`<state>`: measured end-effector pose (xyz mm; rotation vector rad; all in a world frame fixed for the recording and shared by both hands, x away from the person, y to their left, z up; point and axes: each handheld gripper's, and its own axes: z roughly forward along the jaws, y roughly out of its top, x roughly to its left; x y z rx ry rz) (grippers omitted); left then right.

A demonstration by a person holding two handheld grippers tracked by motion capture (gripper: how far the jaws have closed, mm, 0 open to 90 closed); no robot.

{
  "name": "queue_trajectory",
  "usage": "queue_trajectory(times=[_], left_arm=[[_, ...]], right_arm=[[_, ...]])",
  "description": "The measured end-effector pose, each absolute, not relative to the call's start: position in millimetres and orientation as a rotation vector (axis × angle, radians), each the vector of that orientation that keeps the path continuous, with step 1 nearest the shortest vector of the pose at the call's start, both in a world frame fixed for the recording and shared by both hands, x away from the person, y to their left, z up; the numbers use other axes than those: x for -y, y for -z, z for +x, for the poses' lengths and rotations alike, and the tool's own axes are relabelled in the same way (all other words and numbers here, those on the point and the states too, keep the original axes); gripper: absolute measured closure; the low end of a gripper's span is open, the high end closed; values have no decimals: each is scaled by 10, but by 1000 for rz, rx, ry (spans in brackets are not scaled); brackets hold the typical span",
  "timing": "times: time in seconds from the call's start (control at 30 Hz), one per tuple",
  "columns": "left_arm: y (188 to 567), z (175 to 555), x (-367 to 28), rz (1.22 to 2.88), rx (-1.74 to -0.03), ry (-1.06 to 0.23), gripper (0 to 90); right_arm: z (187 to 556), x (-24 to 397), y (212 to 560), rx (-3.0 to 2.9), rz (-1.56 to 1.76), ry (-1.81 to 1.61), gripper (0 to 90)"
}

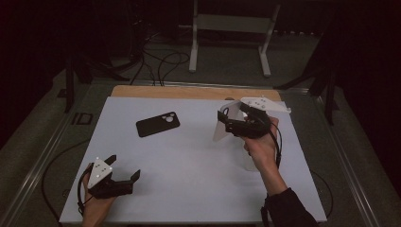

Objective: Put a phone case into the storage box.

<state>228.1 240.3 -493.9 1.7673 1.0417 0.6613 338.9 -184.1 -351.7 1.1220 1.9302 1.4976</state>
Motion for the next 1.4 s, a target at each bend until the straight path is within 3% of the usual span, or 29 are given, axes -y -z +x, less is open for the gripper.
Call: queue_trajectory(times=[1.4], left_arm=[[4941, 2278, -2397, 1768, -1056, -669, 1]], right_arm=[[4062, 2238, 3456, -1725, 1336, -1338, 168]])
